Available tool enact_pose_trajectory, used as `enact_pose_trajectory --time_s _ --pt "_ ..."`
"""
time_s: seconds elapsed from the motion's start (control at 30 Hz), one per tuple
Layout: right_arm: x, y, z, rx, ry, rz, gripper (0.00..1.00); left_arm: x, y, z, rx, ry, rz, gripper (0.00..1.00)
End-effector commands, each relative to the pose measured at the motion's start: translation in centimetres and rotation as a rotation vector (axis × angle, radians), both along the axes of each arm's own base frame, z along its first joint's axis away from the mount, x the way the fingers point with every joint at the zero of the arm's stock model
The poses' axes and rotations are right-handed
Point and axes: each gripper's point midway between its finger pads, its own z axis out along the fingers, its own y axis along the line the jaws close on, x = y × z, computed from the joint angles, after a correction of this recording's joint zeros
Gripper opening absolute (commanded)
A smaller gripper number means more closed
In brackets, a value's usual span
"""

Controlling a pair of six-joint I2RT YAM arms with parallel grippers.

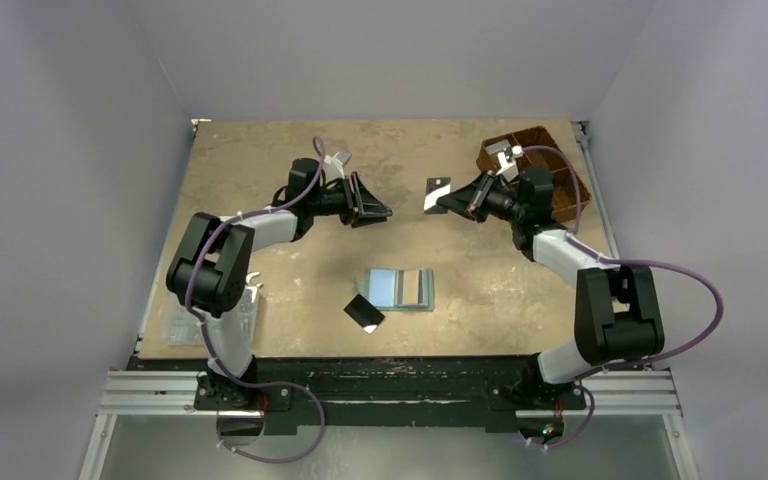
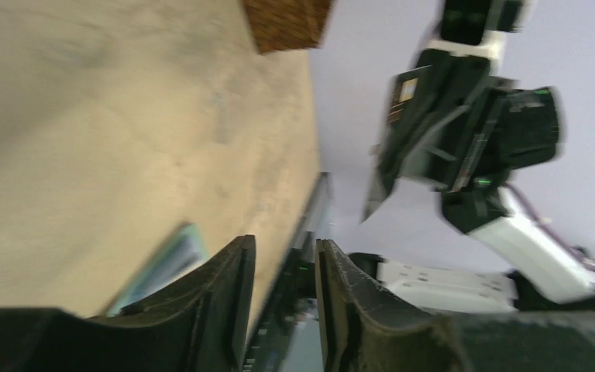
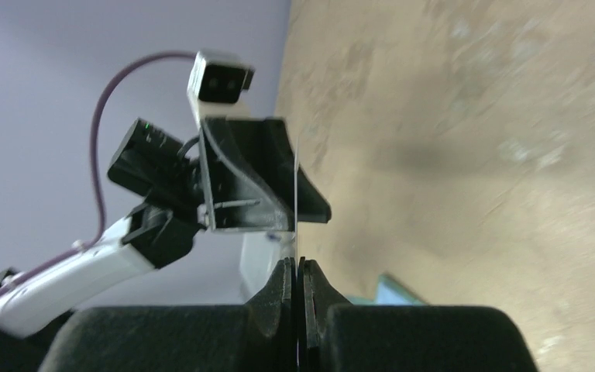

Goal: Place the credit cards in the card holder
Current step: Place the credit card in the storage box.

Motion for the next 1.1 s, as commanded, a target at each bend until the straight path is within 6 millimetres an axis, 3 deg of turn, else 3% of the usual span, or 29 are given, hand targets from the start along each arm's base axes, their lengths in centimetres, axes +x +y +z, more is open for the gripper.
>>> enact_pose_trajectory --time_s 0.0,0.3,0.4,0.57,0.8,0.93,1.07 --pt "1.4 -1.8 0.5 -0.109 -0.079 -0.041 0.00 -1.3 2.4 -1.7 0.210 -0.079 -0.044 0.43" --pt "4.8 -6.8 0.7 -0.343 -0.112 -0.153 0.00 -3.2 5.4 -3.2 0.418 -0.103 -0.031 0.64" --pt "6.2 -8.4 0.9 -0.363 -0.110 -0.207 0.00 -4.1 6.4 -3.4 0.475 -0.115 -0.029 0.66" --pt "9.4 -13.0 1.4 -0.448 -0.088 -0.332 0.00 -5.0 7.2 -3.1 0.512 -0.129 -0.034 0.68" --pt "14.9 -22.0 1.6 -0.756 0.036 -0.631 0.00 -5.3 7.9 -3.1 0.555 -0.145 -0.033 0.70" --pt "17.4 -24.3 0.5 -0.852 0.087 -0.691 0.00 -5.5 7.9 -3.0 0.554 -0.148 -0.039 0.71" --pt "19.0 -24.6 -1.8 -0.937 0.114 -0.641 0.01 -5.7 8.2 -2.8 0.562 -0.155 -0.036 0.71"
